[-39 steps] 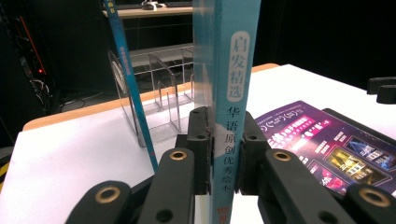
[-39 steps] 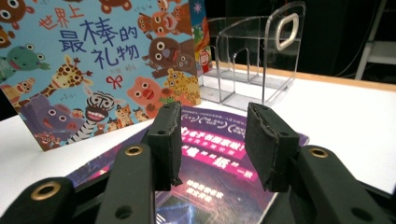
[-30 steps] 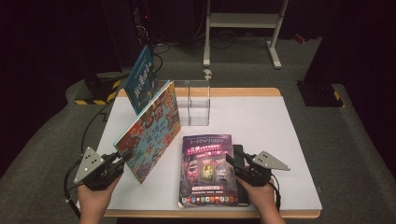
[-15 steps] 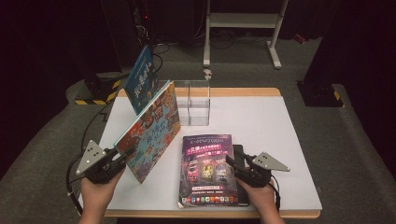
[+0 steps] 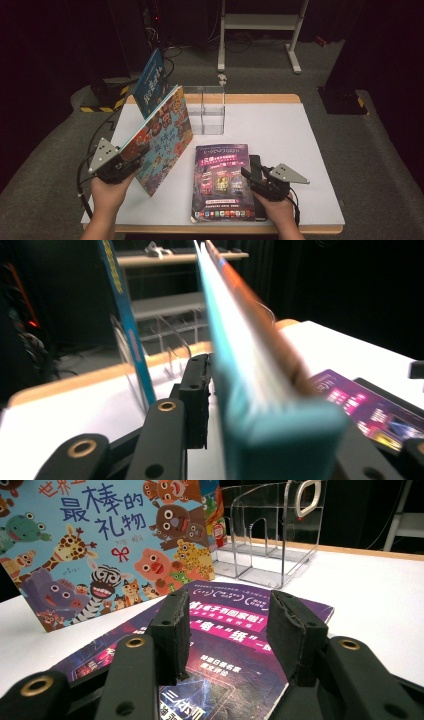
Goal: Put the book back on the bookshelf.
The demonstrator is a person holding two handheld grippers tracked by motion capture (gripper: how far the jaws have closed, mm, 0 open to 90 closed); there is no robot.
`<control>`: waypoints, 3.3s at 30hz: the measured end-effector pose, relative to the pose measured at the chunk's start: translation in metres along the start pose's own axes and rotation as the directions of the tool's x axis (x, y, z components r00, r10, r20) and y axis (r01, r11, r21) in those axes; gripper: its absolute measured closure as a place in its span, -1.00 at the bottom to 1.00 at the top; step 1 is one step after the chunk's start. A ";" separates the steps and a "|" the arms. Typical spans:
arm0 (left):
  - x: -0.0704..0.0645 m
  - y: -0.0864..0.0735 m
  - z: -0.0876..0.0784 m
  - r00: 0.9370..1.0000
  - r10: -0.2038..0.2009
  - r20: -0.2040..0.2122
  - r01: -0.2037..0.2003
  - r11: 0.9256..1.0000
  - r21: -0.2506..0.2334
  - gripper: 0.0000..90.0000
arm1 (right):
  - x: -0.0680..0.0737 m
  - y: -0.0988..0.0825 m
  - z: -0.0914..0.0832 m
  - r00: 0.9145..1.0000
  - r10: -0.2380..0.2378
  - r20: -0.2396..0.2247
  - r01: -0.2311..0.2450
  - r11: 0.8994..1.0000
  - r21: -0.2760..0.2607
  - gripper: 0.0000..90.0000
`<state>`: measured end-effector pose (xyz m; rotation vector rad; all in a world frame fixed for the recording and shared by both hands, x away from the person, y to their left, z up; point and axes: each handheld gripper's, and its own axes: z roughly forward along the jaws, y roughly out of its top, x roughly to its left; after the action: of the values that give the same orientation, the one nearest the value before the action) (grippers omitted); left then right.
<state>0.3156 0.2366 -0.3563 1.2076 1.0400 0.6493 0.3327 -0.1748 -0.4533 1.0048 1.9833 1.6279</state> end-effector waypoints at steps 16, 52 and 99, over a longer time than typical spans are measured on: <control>-0.005 0.003 0.008 0.999 -0.052 -0.011 0.052 0.998 -0.032 0.70 | 0.000 0.000 0.000 1.000 0.007 -0.007 -0.007 1.000 -0.002 0.14; -0.013 0.048 0.016 1.000 0.001 -0.025 -0.001 1.000 -0.009 0.81 | 0.001 0.001 -0.002 1.000 0.007 -0.020 -0.007 1.000 -0.020 0.13; 0.002 0.042 0.118 0.968 -0.026 -0.249 -0.019 0.984 -0.175 0.81 | -0.003 0.005 -0.012 0.999 0.017 -0.034 -0.020 0.998 -0.064 0.17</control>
<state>0.4274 0.1991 -0.3149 0.9855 1.1671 0.8897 0.3283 -0.1851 -0.4456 0.9809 1.9360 1.7176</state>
